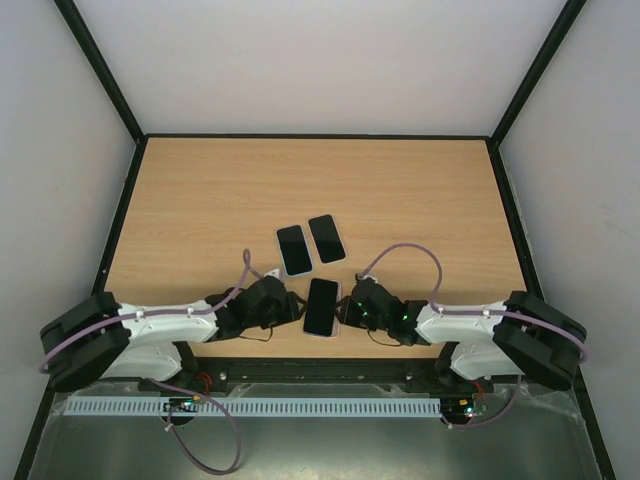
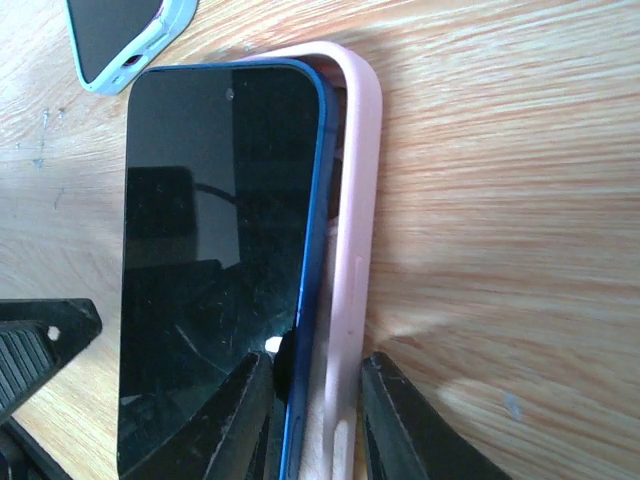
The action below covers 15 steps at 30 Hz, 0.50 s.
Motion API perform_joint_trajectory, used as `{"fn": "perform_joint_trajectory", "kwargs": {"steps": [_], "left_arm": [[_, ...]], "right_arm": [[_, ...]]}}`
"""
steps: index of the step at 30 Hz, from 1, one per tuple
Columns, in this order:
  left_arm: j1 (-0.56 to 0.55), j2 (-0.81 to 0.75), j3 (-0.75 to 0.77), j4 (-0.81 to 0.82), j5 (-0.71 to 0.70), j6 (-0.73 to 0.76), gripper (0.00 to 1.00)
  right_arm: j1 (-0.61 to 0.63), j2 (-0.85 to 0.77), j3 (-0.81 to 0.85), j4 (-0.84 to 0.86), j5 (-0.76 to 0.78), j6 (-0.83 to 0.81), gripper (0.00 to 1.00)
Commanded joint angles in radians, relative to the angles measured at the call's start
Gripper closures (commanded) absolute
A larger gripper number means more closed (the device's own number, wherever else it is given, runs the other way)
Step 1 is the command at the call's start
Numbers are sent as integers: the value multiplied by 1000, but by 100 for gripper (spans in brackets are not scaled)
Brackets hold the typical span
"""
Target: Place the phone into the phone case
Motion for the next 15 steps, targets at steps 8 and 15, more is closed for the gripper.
{"fn": "perform_joint_trajectory", "kwargs": {"steps": [8,15], "left_arm": [[-39,138,57,134,-3,21,77],[-60,203,63,210,21,-2,78]], "right_arm": [[0,68,-33,154,-7,13,78],[0,52,-36,148,18,3,78]]}}
